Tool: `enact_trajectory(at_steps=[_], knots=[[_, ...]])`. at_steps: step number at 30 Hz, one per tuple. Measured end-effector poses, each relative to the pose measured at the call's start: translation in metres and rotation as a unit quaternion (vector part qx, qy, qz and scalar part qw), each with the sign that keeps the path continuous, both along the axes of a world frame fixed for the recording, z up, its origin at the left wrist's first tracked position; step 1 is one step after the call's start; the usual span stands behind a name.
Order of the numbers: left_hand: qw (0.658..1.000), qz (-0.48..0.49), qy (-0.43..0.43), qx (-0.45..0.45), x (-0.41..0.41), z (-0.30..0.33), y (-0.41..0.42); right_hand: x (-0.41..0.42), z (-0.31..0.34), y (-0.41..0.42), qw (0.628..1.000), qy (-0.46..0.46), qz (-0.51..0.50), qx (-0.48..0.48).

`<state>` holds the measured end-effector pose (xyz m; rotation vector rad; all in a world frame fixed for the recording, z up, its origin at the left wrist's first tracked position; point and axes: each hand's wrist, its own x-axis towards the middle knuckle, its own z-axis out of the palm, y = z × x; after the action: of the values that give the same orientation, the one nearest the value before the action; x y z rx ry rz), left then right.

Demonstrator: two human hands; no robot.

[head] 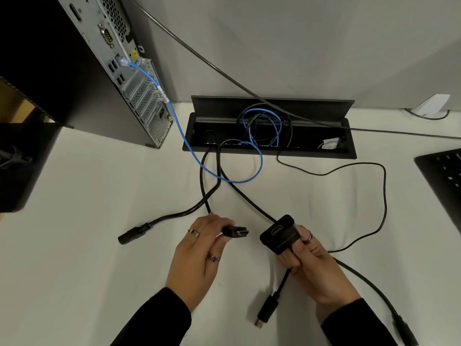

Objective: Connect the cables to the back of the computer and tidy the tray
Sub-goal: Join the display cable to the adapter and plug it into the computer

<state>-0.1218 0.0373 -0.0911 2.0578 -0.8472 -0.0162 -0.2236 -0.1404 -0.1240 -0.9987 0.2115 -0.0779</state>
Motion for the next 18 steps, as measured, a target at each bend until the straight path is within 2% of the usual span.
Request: enact_trajectory(at_steps=[9, 15, 18], knots=[[1.0, 0.015, 0.017, -0.013, -0.002, 0.0, 0.006, 0.0, -0.001, 0.0, 1.0, 0.019, -0.017, 0.017], [0.994, 0.059, 0.078, -0.048, -0.011, 0.006, 0.013, 0.001, 0.003, -0.002, 0.997, 0.065, -0.04, 0.003], [0.989, 0.091, 0.103, -0.058, -0.013, 0.009, 0.016, 0.003, 0.005, -0.001, 0.995, 0.078, -0.052, 0.025]])
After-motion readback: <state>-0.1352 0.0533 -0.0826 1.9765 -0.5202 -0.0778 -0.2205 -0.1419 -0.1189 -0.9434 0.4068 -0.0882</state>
